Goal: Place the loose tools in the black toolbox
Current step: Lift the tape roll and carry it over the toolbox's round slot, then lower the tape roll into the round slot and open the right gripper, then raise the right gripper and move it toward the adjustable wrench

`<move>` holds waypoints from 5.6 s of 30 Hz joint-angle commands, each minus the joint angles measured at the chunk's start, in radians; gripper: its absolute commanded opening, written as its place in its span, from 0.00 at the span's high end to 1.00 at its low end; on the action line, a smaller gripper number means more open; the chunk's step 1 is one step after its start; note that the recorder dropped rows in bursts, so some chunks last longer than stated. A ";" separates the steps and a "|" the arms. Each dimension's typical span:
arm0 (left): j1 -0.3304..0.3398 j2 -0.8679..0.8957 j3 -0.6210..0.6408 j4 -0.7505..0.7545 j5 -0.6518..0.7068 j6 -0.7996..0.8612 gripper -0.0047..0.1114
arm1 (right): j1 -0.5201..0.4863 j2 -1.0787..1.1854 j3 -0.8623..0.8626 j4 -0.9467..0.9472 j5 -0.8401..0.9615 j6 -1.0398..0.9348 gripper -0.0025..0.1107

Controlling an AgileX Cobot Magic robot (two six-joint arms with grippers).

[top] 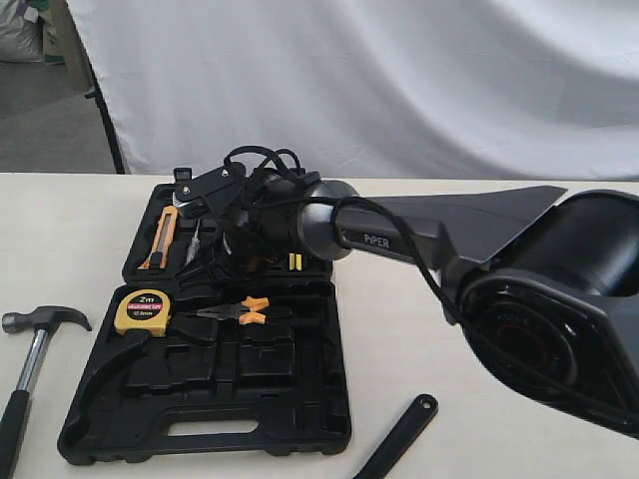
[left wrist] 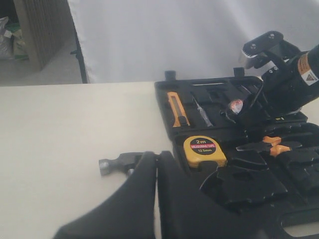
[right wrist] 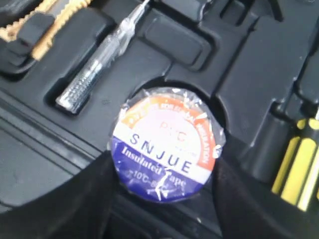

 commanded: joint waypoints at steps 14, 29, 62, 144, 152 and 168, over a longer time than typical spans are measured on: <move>0.004 -0.003 0.003 -0.011 0.000 -0.008 0.95 | -0.007 0.029 -0.016 -0.003 -0.014 0.051 0.98; 0.004 -0.003 0.003 -0.011 0.000 -0.008 0.95 | -0.005 0.029 -0.016 -0.012 -0.004 0.088 0.98; 0.004 -0.003 0.003 -0.010 0.000 -0.008 0.95 | -0.040 -0.013 -0.014 0.036 -0.010 0.097 0.98; 0.004 -0.003 0.003 -0.010 0.000 -0.008 0.95 | -0.051 -0.352 -0.023 0.103 0.296 -0.230 0.98; 0.004 -0.003 0.003 -0.010 0.000 -0.008 0.95 | -0.042 -0.682 0.494 0.103 0.199 -0.338 0.98; 0.004 -0.003 0.003 -0.010 0.000 -0.008 0.95 | 0.114 -0.922 1.061 0.259 0.041 -0.828 0.98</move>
